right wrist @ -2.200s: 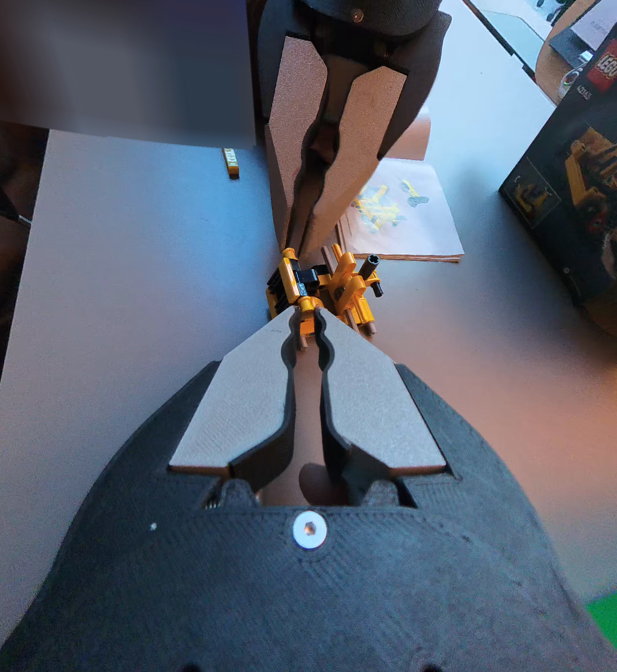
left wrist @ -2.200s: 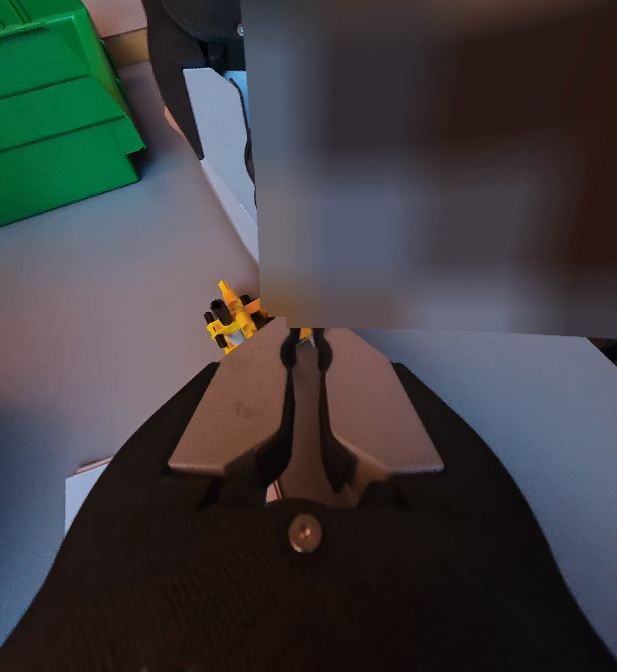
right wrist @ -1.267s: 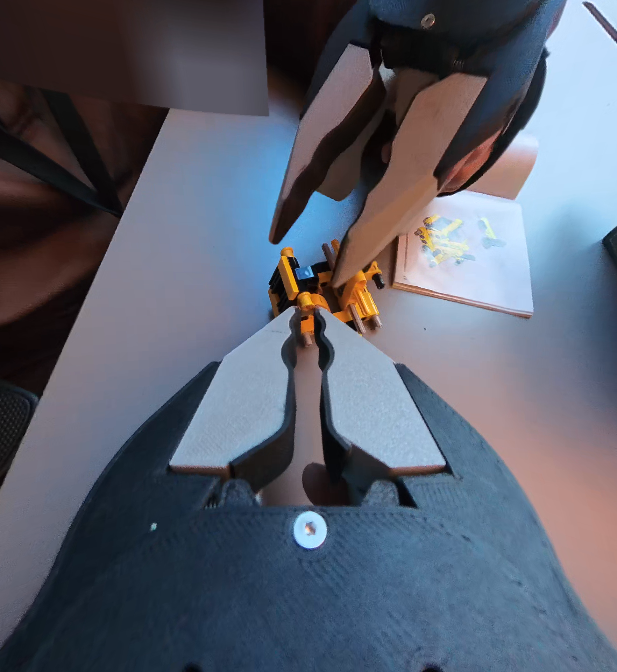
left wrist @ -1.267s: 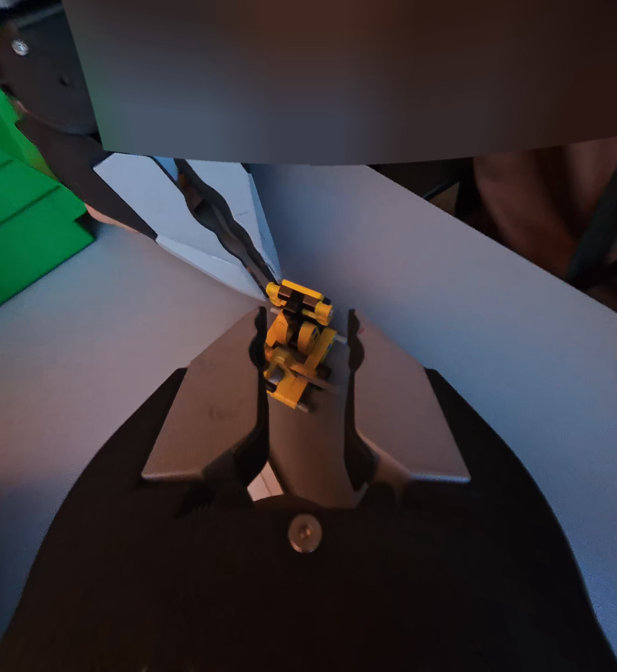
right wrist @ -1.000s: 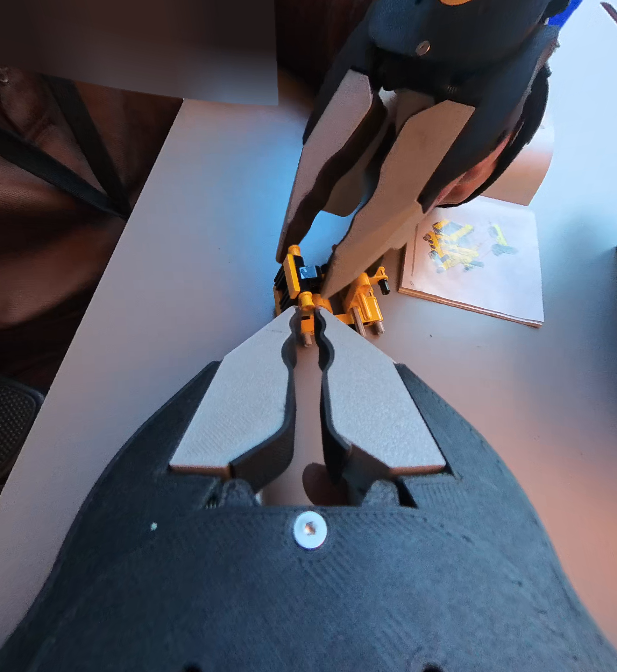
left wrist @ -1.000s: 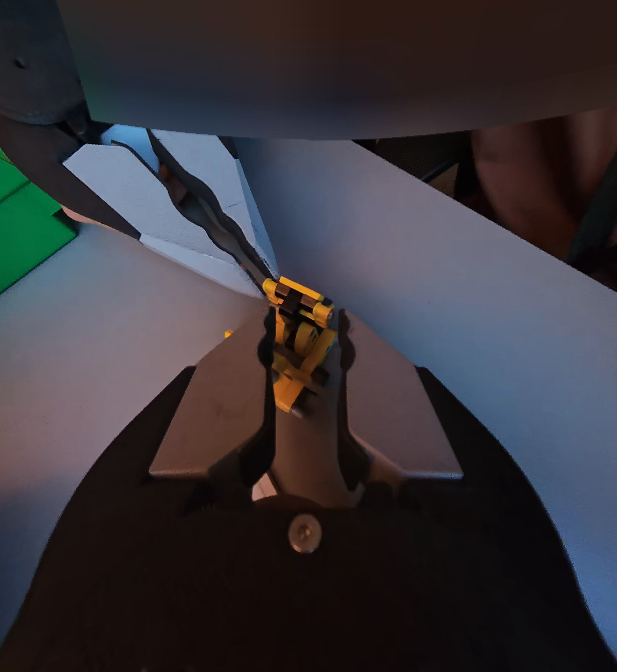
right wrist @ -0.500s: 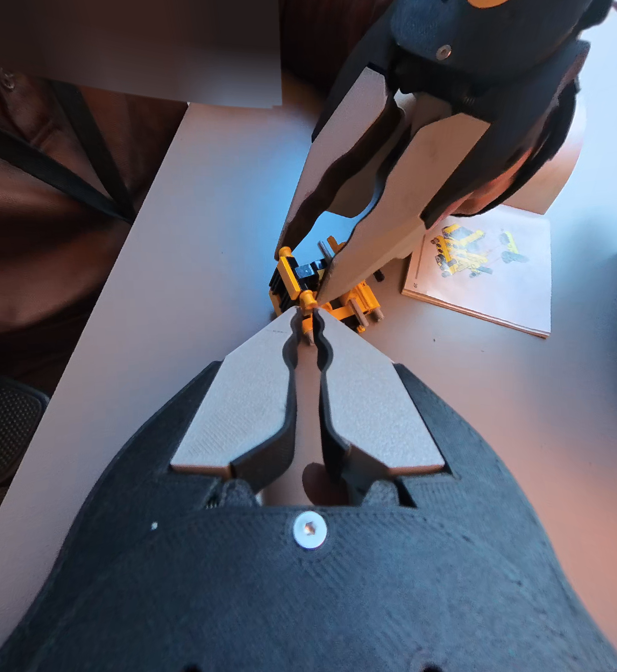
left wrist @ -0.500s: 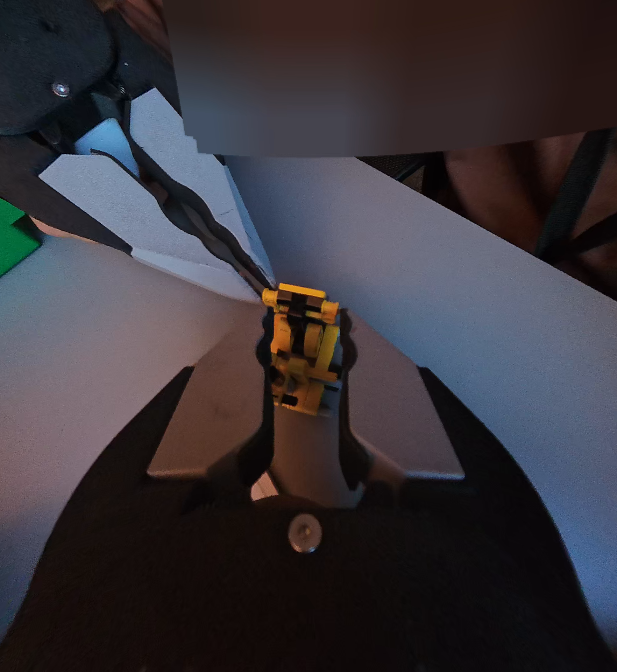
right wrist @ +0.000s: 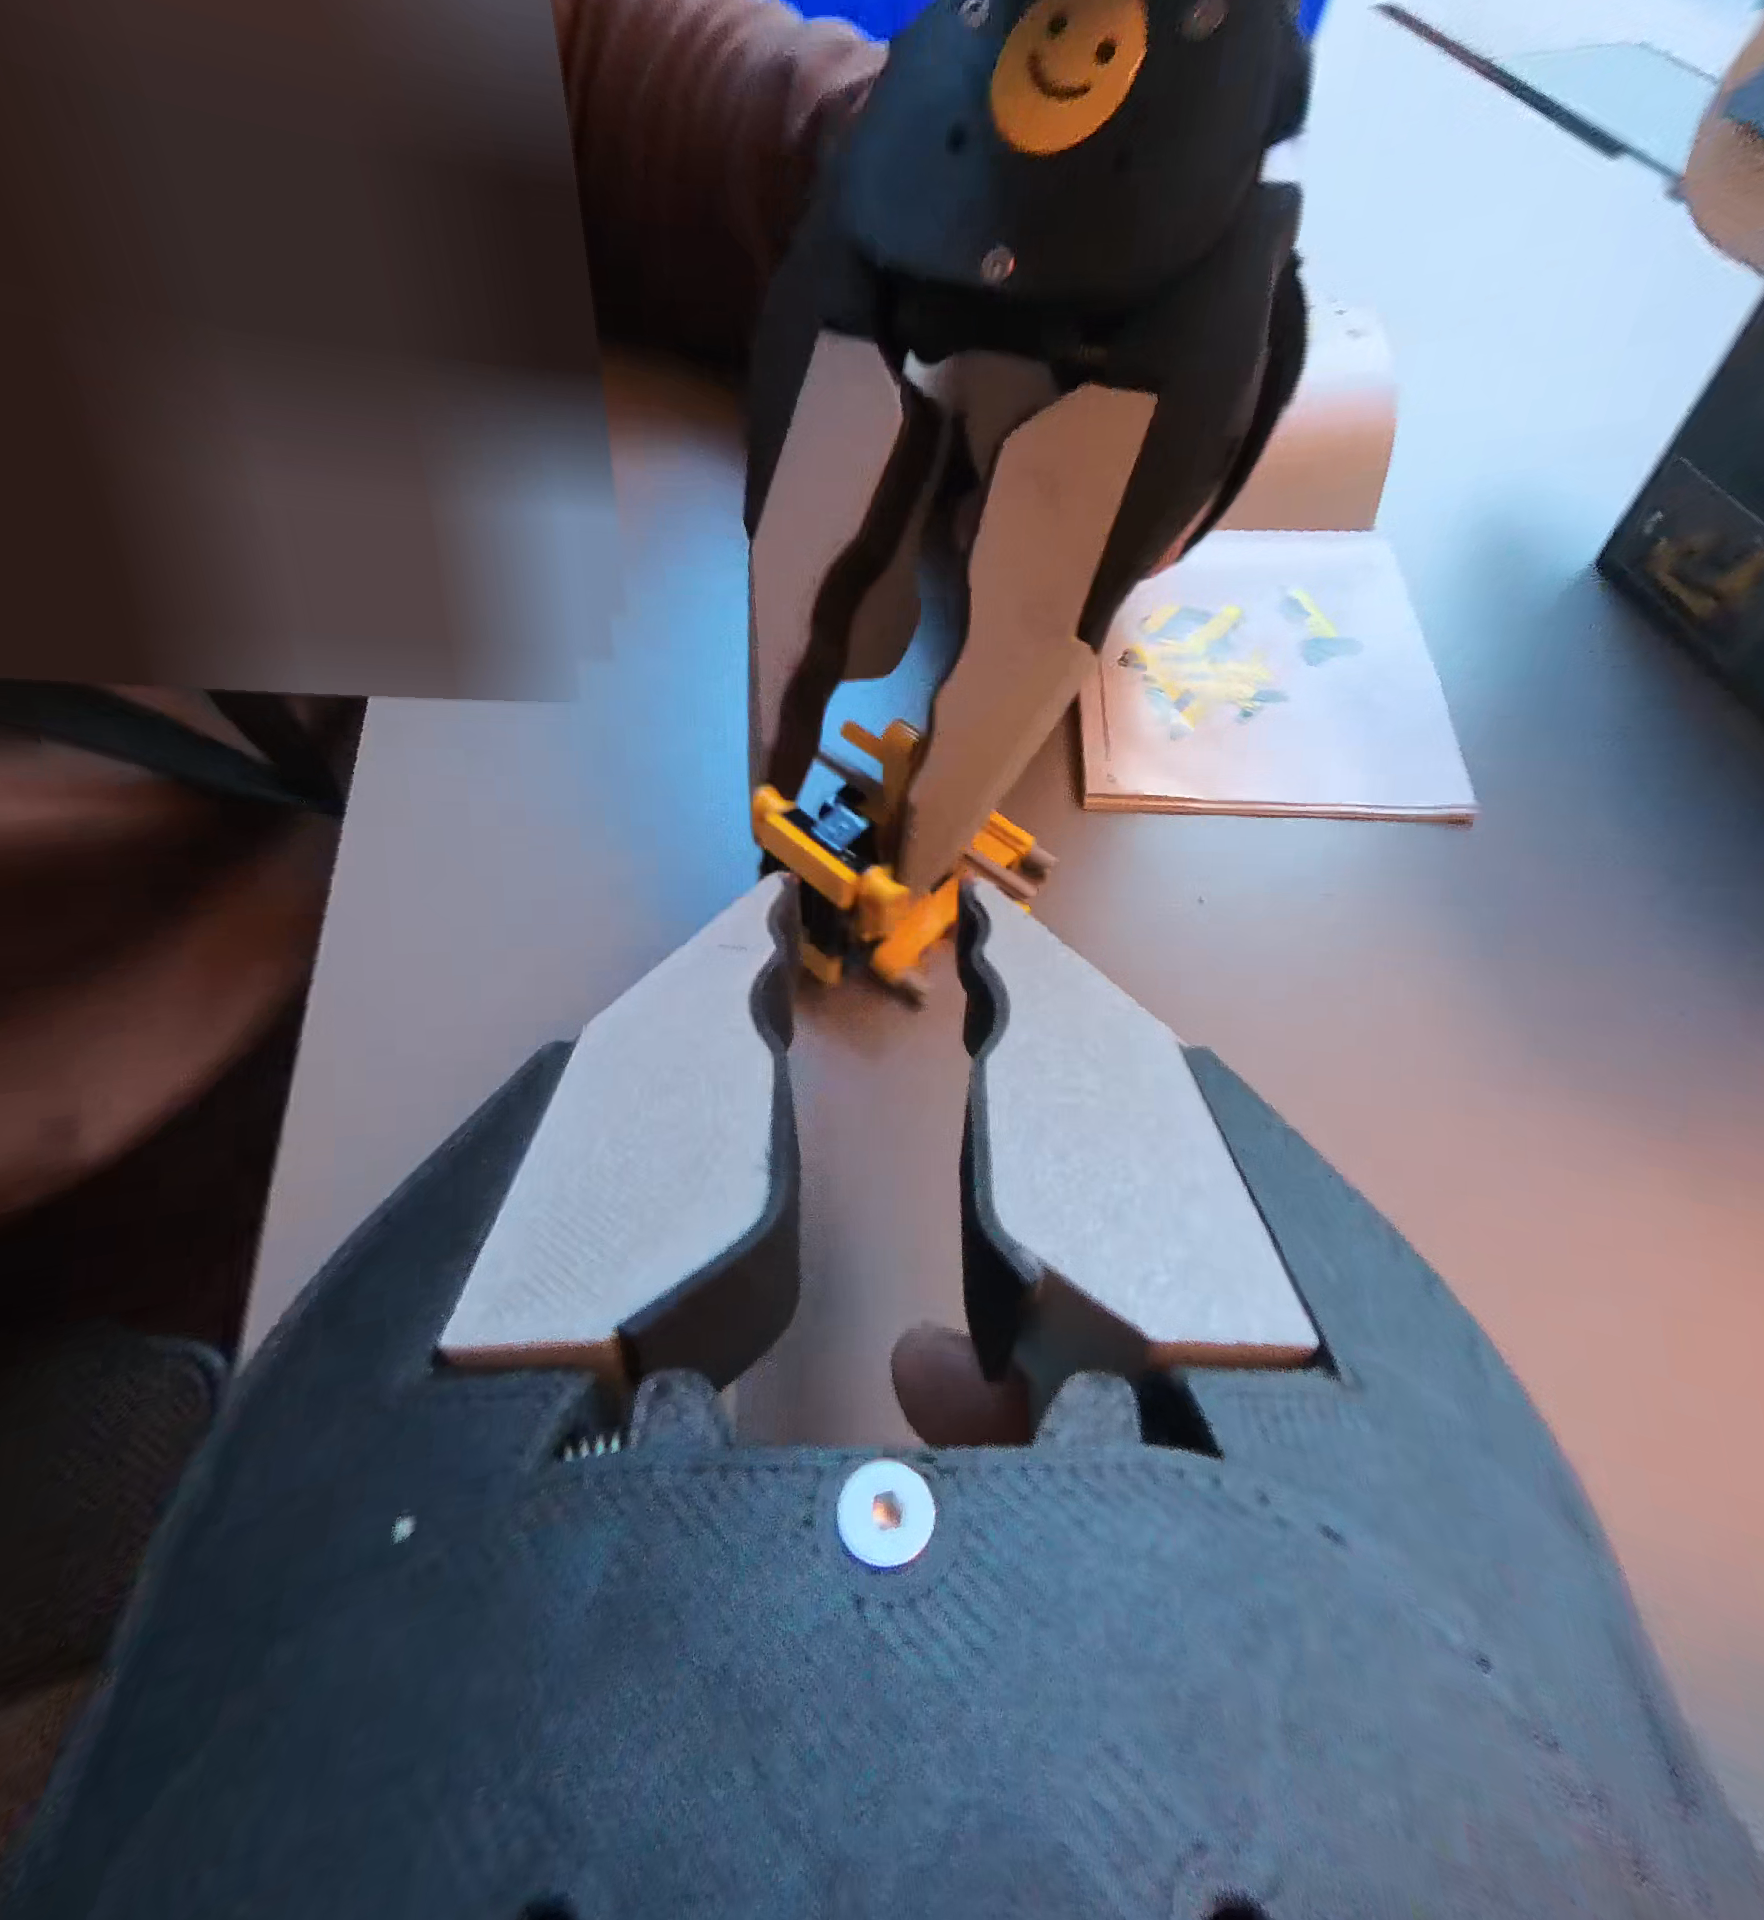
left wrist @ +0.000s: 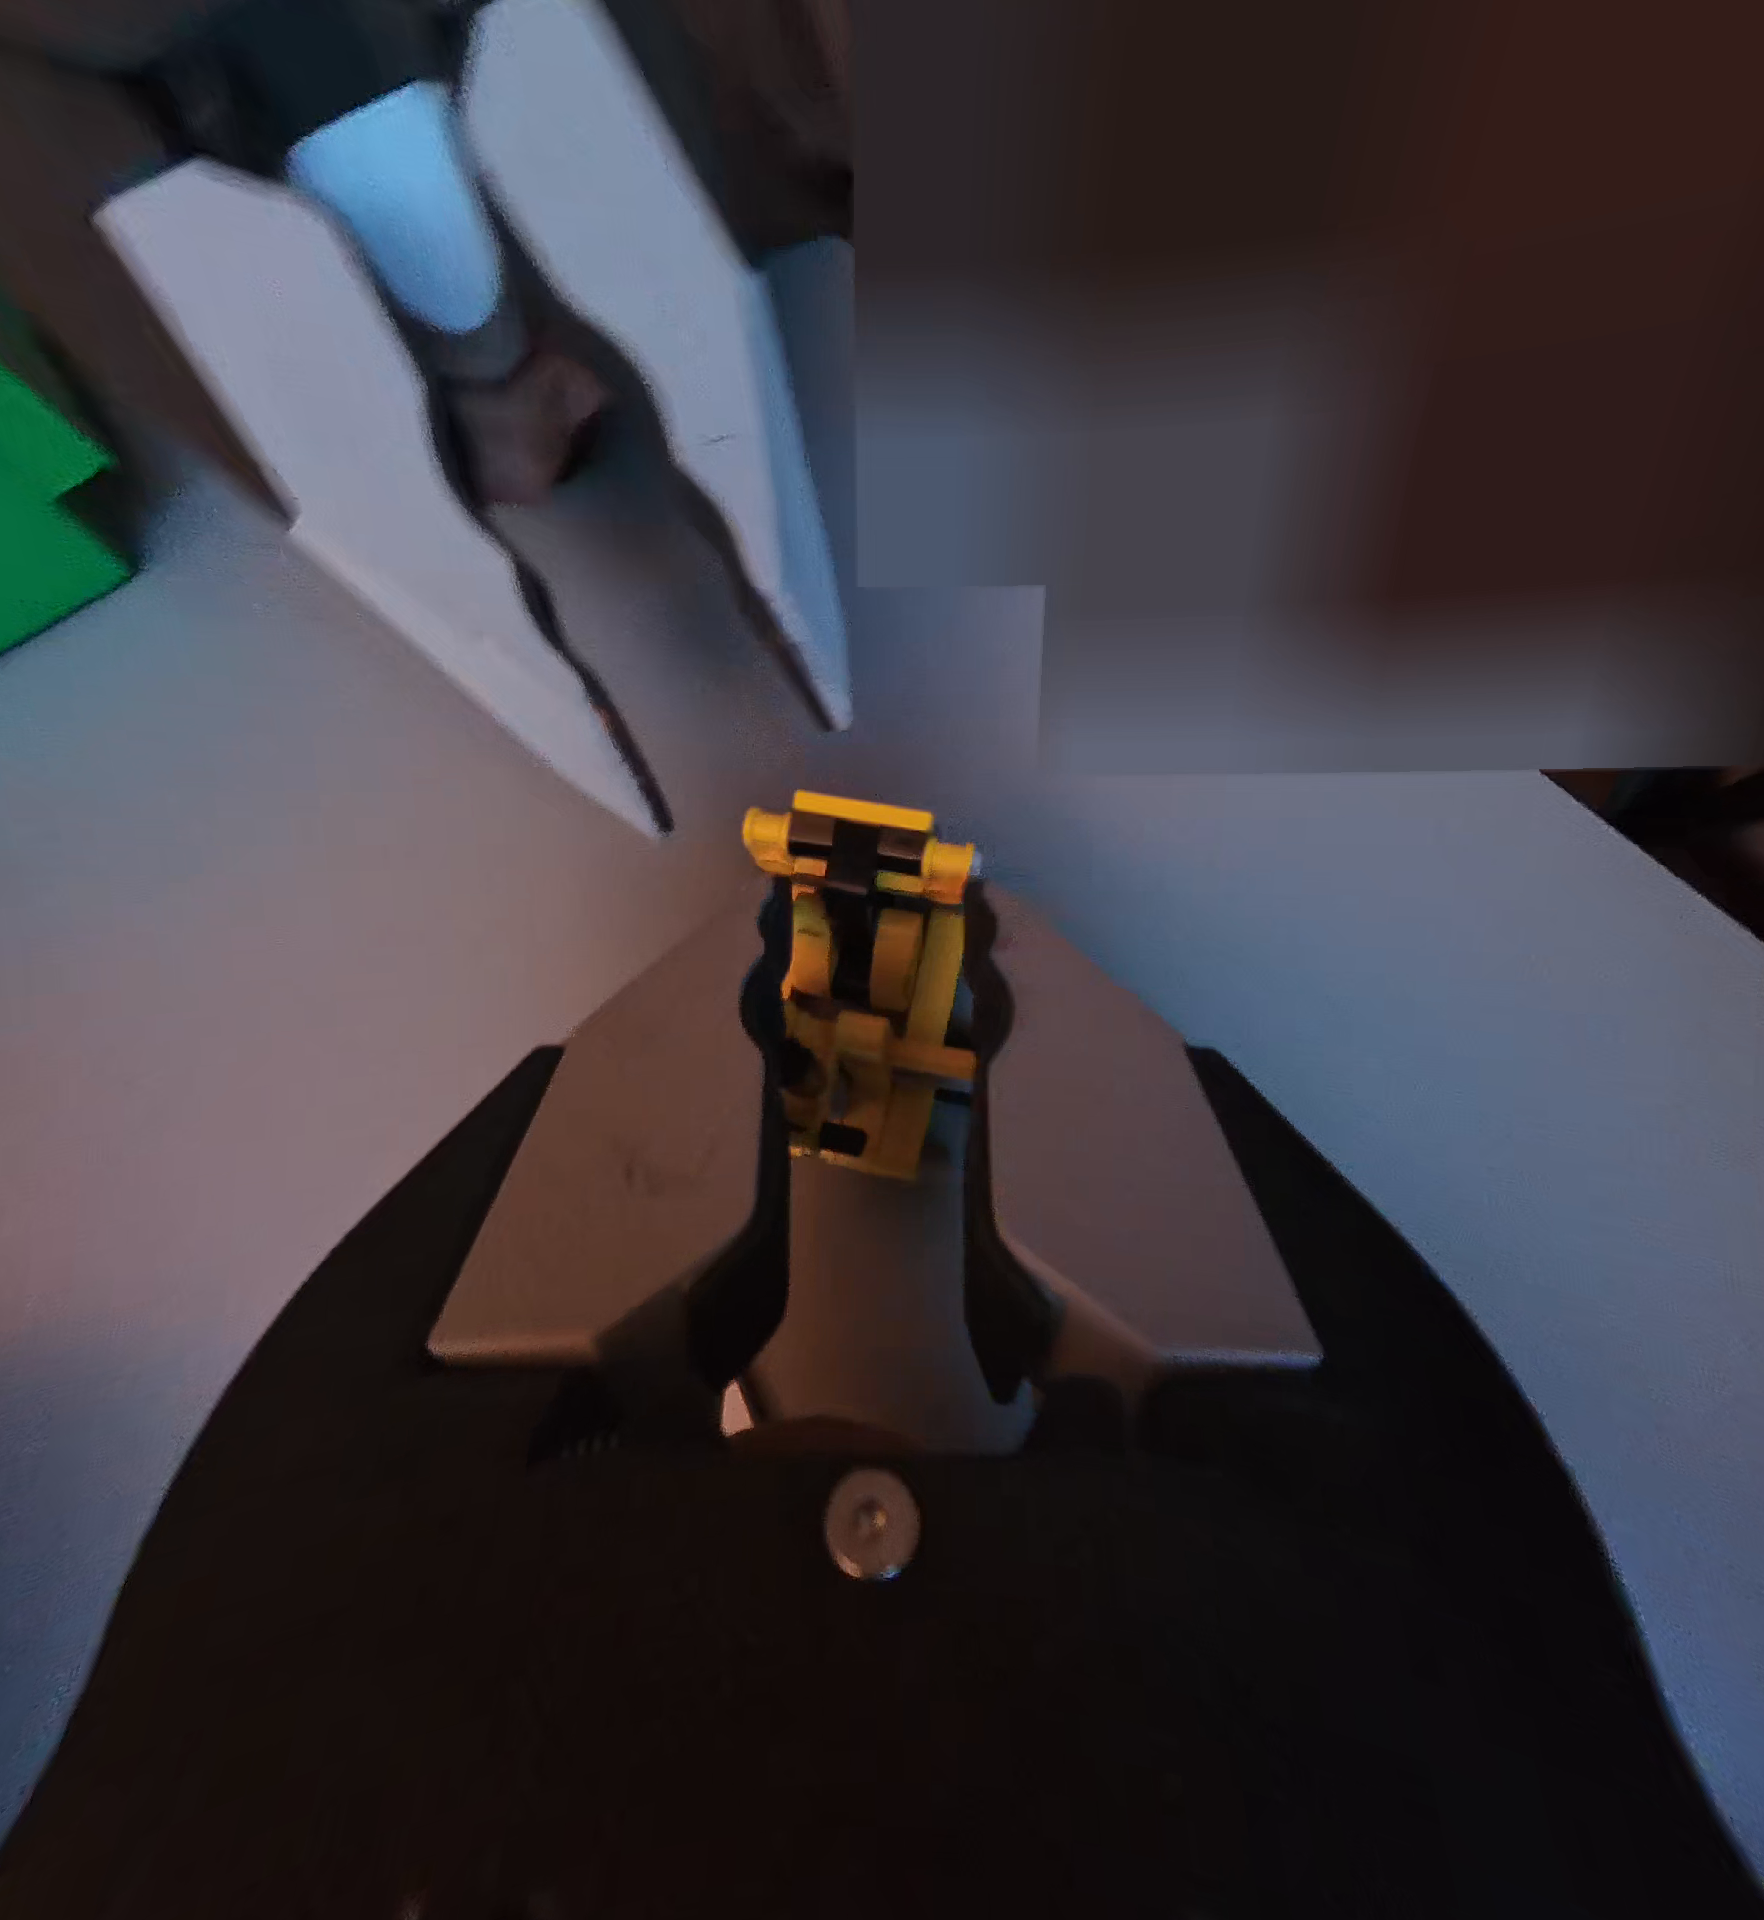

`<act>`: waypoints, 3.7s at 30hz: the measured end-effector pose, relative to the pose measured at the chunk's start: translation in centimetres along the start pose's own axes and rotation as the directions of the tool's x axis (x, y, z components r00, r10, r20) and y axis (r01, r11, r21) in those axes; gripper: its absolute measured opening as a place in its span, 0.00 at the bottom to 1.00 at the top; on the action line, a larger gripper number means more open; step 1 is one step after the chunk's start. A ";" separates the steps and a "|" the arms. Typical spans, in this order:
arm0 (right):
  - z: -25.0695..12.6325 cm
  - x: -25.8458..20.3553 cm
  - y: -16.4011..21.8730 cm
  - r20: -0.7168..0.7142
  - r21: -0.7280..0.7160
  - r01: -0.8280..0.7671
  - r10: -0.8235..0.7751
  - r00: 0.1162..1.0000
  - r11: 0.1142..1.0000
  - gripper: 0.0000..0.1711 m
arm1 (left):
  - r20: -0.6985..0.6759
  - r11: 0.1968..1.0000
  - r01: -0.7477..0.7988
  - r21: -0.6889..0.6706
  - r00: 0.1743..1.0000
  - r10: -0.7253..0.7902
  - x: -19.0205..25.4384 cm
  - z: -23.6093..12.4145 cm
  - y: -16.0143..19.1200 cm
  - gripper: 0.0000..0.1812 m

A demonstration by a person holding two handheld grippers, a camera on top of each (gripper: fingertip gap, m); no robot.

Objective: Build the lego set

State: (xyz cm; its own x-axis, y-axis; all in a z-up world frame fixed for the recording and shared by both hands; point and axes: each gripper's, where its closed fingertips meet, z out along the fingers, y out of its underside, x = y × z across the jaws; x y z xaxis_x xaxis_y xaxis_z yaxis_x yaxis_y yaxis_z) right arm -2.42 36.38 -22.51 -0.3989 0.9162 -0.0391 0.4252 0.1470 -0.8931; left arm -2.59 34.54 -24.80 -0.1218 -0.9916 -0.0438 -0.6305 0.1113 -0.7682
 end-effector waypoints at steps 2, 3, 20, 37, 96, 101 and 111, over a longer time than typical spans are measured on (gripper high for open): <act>0.0 -0.5 0.0 -0.092 -0.005 -0.035 0.035 0.995 0.999 0.19 | 0.048 0.995 0.104 0.001 0.993 -0.104 -0.5 0.3 0.0 0.17; 0.0 -0.9 0.1 -0.134 -0.019 -0.047 0.044 0.990 0.999 0.21 | 0.075 0.988 0.156 0.002 0.985 -0.155 -0.7 0.3 -0.1 0.17; 0.5 0.3 0.3 -0.358 -0.016 -0.074 0.063 0.932 0.997 0.17 | 0.221 0.990 0.139 0.013 0.965 -0.139 -1.8 0.3 -0.2 0.22; 0.5 0.7 0.6 -0.359 -0.028 -0.099 0.083 0.930 0.995 0.17 | 0.243 0.994 0.106 0.023 0.964 -0.108 -2.1 -0.1 -0.5 0.21; 1.1 0.2 1.6 -0.310 -0.099 -0.102 0.066 0.948 0.990 0.21 | 0.142 0.987 0.142 0.073 0.978 -0.151 -1.5 -0.2 -0.8 0.16; 1.1 0.1 1.6 -0.307 -0.099 -0.103 0.068 0.949 0.990 0.21 | 0.138 0.986 0.148 0.081 0.978 -0.158 -1.6 -0.5 -0.9 0.16; 1.2 0.0 1.7 -0.302 -0.113 -0.090 0.052 0.952 0.989 0.21 | 0.098 0.979 0.183 0.095 0.976 -0.192 -1.3 -0.3 -0.9 0.16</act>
State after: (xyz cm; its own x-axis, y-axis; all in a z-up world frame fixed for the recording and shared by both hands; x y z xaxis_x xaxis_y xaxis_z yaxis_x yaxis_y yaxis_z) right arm -2.69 36.21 -24.54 -0.1119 0.9924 0.0515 0.5487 0.1049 -0.8294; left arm -2.05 35.79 -23.87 0.0773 -0.9961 0.0425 -0.5666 -0.0790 -0.8202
